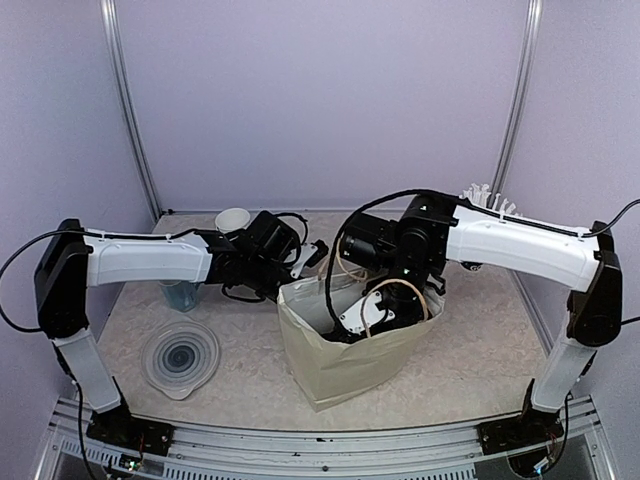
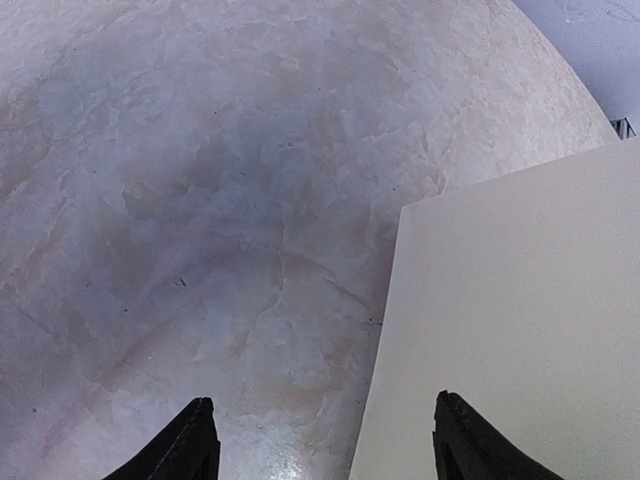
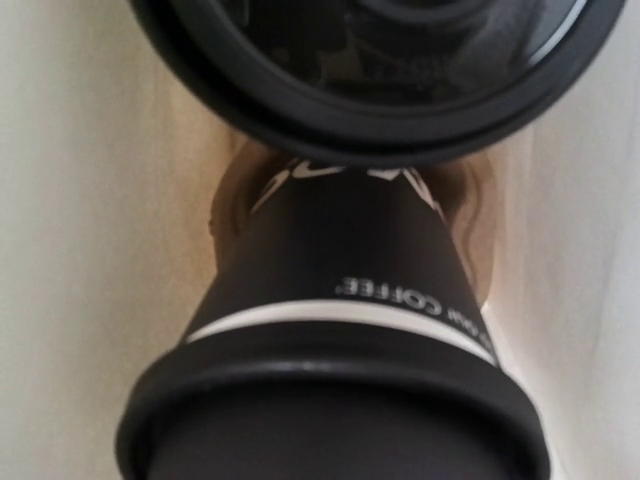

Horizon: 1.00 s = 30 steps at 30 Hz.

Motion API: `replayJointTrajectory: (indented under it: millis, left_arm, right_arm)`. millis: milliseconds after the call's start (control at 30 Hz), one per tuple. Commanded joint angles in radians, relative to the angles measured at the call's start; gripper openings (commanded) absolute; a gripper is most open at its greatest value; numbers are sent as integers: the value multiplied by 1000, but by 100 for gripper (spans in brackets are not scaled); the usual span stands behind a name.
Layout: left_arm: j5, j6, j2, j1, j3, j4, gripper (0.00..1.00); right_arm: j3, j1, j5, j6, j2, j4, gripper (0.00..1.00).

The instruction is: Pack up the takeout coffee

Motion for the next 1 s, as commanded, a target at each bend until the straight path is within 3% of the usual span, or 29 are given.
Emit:
replayJointTrajectory:
  millis: [0, 333, 967]
  left_arm:
    - [-27, -23, -62, -12, -33, 8, 72]
    - [-74, -46, -88, -48, -37, -7, 72]
    - [-232, -9, -228, -30, 46, -175, 74]
  right_arm:
    - [30, 1, -93, -13, 83, -38, 45]
    - [26, 0, -143, -20, 126, -40, 59]
    - [137, 1, -158, -1, 9, -37, 93]
